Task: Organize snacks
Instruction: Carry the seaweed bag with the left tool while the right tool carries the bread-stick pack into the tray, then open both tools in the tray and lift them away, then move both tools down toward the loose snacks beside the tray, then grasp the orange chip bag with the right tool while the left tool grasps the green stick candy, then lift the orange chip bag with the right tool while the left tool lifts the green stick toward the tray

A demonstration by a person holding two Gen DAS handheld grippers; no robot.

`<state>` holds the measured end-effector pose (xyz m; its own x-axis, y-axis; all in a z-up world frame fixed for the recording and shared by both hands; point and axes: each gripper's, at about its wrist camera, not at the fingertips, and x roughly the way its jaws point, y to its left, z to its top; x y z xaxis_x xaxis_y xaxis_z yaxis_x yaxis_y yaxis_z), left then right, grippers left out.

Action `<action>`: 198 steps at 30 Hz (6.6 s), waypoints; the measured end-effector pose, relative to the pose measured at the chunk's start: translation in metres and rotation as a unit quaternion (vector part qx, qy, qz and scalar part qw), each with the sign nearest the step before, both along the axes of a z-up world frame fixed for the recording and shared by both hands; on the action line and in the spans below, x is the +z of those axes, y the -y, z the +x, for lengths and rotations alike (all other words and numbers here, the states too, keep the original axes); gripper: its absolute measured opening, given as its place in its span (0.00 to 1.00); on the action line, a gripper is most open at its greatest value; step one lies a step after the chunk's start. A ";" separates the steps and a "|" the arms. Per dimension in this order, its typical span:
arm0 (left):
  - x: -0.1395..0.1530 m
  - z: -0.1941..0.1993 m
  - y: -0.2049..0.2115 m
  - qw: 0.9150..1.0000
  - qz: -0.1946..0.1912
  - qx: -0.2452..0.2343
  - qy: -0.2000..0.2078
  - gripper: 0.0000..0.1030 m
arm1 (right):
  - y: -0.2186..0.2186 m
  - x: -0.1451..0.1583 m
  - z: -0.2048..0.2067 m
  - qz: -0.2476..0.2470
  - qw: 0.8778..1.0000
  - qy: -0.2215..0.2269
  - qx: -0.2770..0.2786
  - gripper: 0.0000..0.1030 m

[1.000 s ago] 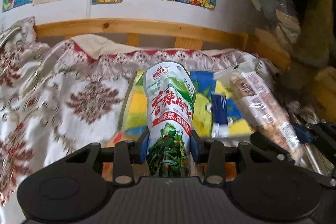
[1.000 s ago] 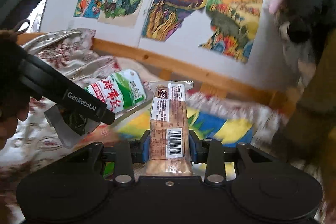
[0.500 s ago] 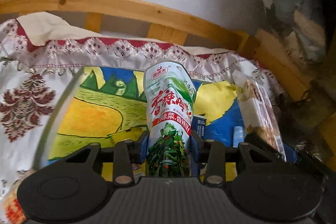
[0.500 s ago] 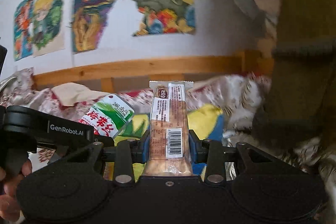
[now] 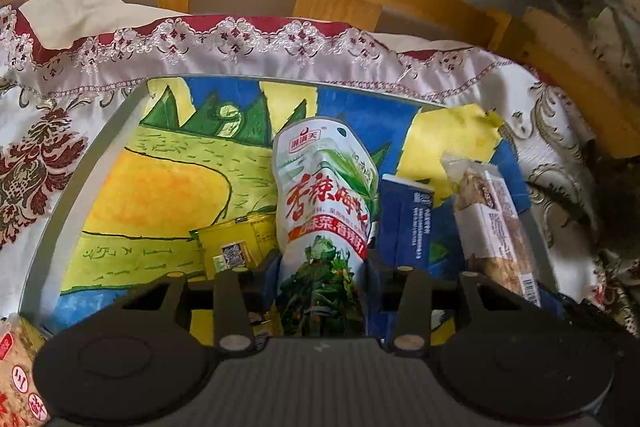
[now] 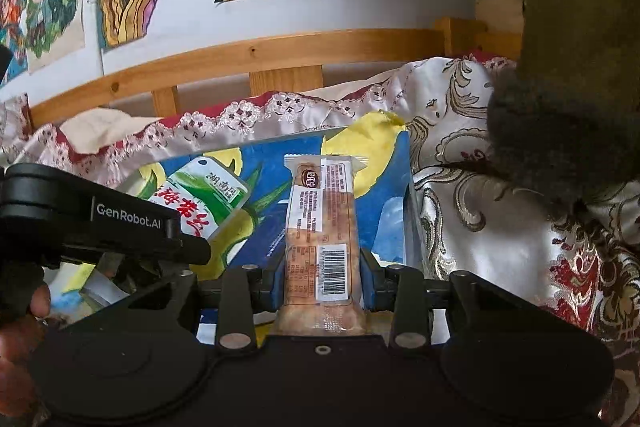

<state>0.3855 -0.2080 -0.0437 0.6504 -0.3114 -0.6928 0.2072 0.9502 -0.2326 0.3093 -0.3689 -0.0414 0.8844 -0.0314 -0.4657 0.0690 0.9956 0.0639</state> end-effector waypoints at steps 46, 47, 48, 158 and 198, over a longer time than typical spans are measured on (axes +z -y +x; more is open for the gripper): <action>0.127 -0.252 -0.168 0.970 -0.012 0.155 0.187 0.99 | -0.085 0.158 -0.226 0.010 0.983 0.178 0.039 0.99; 0.124 -0.258 -0.172 0.969 -0.014 0.160 0.186 0.99 | -0.087 0.155 -0.232 0.010 0.984 0.176 0.040 0.99; 0.122 -0.263 -0.176 0.969 -0.015 0.162 0.184 0.99 | -0.089 0.153 -0.236 0.009 0.984 0.173 0.041 0.99; -0.043 -0.189 -0.150 0.999 -0.050 -0.019 -0.005 0.28 | -0.102 -0.002 -0.102 -0.067 0.981 -0.090 0.155 0.83; -0.032 -0.211 -0.164 0.991 -0.071 -0.021 -0.110 0.19 | -0.141 0.001 -0.192 -0.112 0.971 -0.146 0.150 0.54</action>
